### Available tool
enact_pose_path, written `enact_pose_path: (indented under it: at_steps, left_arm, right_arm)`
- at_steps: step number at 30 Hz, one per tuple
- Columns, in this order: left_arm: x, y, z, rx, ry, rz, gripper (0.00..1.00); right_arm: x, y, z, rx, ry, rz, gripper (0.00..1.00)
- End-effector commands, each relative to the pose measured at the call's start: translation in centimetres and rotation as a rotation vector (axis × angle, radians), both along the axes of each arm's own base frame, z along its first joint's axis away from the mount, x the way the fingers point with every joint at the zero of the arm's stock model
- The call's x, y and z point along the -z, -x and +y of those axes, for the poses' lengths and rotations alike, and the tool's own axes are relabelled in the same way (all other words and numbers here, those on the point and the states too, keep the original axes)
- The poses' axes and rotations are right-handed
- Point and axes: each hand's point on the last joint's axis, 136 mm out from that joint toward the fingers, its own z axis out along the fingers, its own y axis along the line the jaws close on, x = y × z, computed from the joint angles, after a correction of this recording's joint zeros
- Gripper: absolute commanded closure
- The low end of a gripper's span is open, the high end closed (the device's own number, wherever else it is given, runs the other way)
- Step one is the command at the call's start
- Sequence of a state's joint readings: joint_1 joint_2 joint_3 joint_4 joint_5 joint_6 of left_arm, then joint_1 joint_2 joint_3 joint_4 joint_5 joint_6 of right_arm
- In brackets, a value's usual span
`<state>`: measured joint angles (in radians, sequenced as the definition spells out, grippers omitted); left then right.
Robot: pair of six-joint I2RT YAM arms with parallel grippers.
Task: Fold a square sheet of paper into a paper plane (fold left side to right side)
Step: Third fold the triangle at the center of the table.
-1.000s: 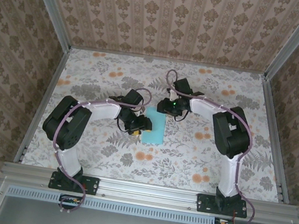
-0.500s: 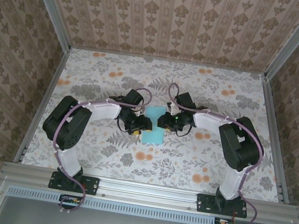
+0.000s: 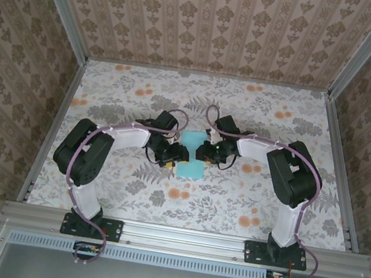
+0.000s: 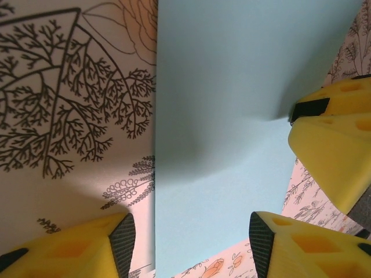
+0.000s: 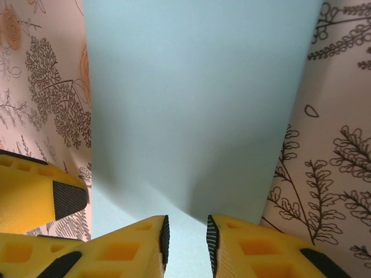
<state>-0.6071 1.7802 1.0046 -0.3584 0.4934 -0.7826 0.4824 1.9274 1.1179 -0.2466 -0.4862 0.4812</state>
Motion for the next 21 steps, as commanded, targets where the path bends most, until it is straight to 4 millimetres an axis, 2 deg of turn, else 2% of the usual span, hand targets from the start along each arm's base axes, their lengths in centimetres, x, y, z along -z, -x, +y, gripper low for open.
enact_pose_path:
  at_steps: [1,8,21]
  left_arm:
    - [0.27,-0.35,-0.64,0.011,0.015,0.005,0.43]
    - [0.47,-0.37,-1.36,0.011,0.040,0.015,0.48]
    - [0.18,-0.60,-1.41,-0.002,0.048,0.001,0.58]
  right_arm:
    - [2.08,0.86,-1.47,-0.002,0.084,0.043,0.73]
    - [2.15,0.86,-1.33,-0.006,0.079,0.047,0.73]
    - [2.25,0.91,-1.22,-0.009,0.072,0.049,0.73]
